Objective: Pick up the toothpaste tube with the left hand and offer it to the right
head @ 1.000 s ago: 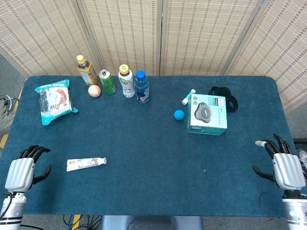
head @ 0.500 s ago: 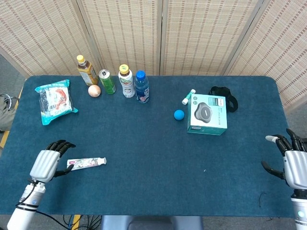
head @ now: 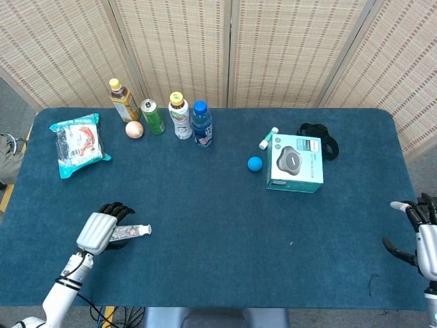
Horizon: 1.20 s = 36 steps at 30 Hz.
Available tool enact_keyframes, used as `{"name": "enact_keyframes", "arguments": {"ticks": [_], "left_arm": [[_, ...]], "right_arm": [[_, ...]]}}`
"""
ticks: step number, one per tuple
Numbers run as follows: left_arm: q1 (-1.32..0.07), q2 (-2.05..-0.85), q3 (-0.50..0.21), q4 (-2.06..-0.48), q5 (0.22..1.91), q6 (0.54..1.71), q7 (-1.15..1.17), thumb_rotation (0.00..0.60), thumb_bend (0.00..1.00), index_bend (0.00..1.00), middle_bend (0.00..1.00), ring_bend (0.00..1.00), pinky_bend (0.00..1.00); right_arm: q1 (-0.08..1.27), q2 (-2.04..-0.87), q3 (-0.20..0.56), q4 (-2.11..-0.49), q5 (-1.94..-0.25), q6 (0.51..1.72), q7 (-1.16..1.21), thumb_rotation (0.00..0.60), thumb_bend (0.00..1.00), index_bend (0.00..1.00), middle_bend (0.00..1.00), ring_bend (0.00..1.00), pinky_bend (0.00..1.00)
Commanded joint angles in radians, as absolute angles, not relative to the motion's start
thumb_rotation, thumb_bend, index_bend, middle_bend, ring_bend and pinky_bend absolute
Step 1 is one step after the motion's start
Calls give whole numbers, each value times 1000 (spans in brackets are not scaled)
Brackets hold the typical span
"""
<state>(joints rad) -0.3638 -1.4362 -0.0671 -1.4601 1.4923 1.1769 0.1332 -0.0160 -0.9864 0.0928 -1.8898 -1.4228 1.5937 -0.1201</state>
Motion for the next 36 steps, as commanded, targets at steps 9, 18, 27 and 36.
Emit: {"name": "enact_keyframes", "arguments": {"ticks": [9,18,27,36], "left_arm": [[-383,-1505,-43,-1343,1460,1138,140,600,144,255,284,177,189],[-390,-1548,-41,-1244,1454,1141,120,600,145,266,299,187,189],[-400,-1582,-51,-1154,1445,1145,117,600,145,298,336,212,190],[-411,-1605,-54,-1108,1447,1149,93,600,148,378,390,239,195]], "right_arm": [[-27,-985,89,-1894,-1427,1598,-111,600,86,311,297,72,142],[-26,-987,92,-1896,-1424,1593,-115,600,86,311,297,72,142],[-29,-988,94,-1900,-1423,1597,-122,600,86,311,297,72,142],[-32,-987,95,-1903,-1423,1598,-126,600,86,311,297,72,142]]}}
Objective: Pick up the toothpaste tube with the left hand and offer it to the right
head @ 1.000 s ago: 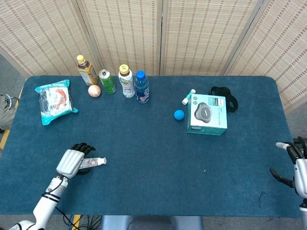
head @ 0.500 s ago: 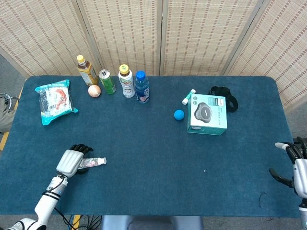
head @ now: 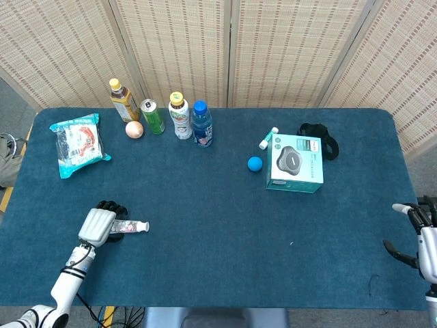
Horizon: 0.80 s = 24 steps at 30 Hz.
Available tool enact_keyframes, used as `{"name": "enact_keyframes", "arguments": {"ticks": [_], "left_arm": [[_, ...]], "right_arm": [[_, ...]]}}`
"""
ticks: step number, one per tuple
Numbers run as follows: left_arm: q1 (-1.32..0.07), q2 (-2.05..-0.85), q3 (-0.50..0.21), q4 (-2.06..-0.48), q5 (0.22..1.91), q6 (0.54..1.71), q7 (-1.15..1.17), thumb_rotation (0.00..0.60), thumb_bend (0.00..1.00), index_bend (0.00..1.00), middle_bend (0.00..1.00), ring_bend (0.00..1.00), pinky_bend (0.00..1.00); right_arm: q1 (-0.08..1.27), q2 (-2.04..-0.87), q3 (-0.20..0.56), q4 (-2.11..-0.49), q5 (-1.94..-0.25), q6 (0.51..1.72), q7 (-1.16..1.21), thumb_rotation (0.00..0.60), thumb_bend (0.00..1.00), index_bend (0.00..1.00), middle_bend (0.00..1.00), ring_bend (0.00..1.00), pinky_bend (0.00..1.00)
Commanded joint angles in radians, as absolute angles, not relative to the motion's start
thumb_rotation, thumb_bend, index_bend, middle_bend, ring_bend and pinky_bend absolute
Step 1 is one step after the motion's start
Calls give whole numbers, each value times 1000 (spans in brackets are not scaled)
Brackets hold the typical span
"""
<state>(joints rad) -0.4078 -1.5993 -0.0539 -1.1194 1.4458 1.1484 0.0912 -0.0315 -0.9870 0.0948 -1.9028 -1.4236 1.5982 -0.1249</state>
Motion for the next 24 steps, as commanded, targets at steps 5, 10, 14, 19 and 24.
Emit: {"name": "enact_keyframes", "arguments": {"ticks": [5,10,14,19,24], "left_arm": [[-424,-1608,-58,-1090,1436,1128,95,600,147,380,391,239,197],[-439,-1603,-57,-1083,1433,1104,95,600,152,382,392,239,197],[-448,-1597,-55,-1091,1433,1093,94,600,204,388,393,239,197],[-451,-1598,-56,-1089,1435,1098,82,600,226,413,420,247,198],[-454,-1604,-55,-1073,1438,1102,69,600,227,433,438,256,203]], "right_arm": [[-32,-987,95,-1904,-1420,1595,-125,600,86,311,297,72,142],[-35,-989,95,-1902,-1416,1595,-124,600,86,311,297,72,142],[-35,-990,96,-1901,-1414,1593,-124,600,86,311,297,72,142],[-33,-989,97,-1900,-1411,1588,-122,600,85,311,297,72,142],[-34,-986,97,-1904,-1409,1587,-124,600,85,311,297,72,142]]}}
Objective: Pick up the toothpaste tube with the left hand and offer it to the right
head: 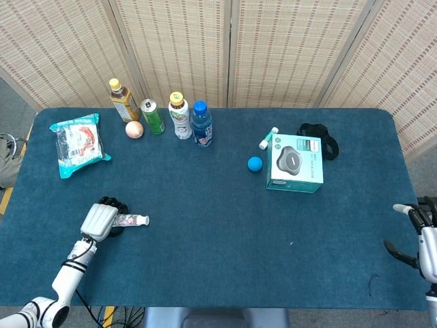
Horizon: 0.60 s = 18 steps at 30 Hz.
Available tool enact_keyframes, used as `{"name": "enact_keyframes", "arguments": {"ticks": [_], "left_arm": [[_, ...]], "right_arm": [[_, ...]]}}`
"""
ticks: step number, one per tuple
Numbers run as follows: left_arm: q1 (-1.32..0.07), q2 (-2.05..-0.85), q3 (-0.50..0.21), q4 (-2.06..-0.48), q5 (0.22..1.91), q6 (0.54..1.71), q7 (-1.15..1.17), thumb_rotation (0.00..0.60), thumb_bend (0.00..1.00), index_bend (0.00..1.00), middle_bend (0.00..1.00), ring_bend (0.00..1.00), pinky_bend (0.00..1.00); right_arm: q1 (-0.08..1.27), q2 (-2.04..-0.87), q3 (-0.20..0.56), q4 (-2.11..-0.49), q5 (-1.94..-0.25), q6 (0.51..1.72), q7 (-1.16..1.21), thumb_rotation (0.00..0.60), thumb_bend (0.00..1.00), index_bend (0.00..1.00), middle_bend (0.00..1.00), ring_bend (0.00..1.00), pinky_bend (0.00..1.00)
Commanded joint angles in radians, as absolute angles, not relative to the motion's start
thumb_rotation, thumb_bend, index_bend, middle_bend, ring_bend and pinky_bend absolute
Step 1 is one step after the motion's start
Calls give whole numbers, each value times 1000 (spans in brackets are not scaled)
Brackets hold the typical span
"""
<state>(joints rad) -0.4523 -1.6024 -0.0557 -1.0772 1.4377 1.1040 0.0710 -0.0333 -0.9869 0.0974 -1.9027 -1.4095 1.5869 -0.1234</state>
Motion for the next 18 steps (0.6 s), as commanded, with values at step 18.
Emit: {"name": "enact_keyframes", "arguments": {"ticks": [18], "left_arm": [[-480,-1595,-62,-1045,1510,1182,-119,600,246,608,626,406,278]], "right_arm": [[-36,-976,99,-1927,-1440,1605,-136,600,85,311,297,72,142]]}}
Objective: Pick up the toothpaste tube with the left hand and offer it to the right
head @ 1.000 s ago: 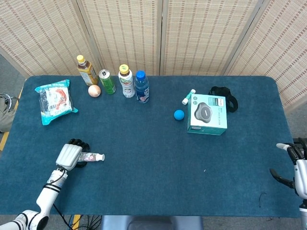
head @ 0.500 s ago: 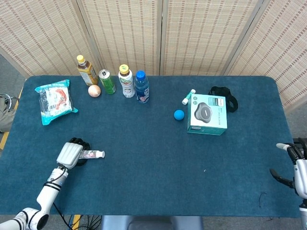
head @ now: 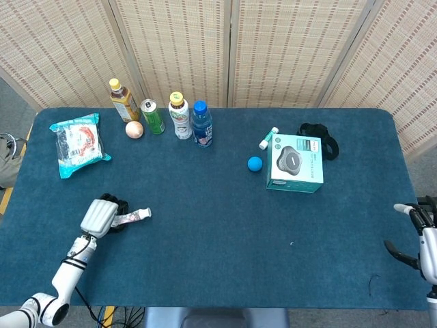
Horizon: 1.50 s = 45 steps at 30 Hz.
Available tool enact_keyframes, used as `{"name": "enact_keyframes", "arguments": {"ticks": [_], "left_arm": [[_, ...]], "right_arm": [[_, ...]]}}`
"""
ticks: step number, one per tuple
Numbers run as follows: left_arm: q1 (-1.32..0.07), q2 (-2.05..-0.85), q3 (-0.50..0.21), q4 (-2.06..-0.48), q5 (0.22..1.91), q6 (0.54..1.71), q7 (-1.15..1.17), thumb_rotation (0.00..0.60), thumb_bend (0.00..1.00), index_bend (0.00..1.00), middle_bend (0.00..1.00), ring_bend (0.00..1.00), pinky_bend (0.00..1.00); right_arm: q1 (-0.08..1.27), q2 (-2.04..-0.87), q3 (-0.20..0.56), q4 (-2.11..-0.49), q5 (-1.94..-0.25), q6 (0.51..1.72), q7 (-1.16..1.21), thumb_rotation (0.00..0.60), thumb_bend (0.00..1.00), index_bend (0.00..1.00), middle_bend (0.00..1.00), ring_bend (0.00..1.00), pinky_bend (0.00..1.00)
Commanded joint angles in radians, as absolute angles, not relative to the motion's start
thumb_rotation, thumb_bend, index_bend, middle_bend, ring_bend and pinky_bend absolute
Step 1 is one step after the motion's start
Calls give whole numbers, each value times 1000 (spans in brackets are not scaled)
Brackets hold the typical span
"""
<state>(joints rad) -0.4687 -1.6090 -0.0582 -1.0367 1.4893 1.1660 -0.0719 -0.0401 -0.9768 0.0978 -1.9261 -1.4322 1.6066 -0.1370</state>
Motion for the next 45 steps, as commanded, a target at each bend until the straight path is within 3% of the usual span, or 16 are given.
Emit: {"name": "enact_keyframes", "arguments": {"ticks": [1,18,28,45], "left_arm": [[-485,-1587,-62,-1052,1518,1185,-139,600,246,609,628,407,280],[-659,-1380,-74,-1347,1659,1132,-445,600,330,620,646,424,302],[-755,-1338,-73,-1444,1685,1064,-603,600,331,628,656,425,303],[-853,-1292,-56,-1492,1713,1029,-816,600,333,632,662,425,302]], "right_arm": [[-34,-974,99,-1928,-1447,1603,-135,600,84,311,297,72,142],[156,-951,136,-1952,-1678,1453,-113,600,111,311,300,72,142],[339,-1025,175,-1954,-1825,1324,-116,600,111,360,313,72,153],[555,-1177,228,-1879,-1870,1192,-194,600,108,418,324,72,154]]}}
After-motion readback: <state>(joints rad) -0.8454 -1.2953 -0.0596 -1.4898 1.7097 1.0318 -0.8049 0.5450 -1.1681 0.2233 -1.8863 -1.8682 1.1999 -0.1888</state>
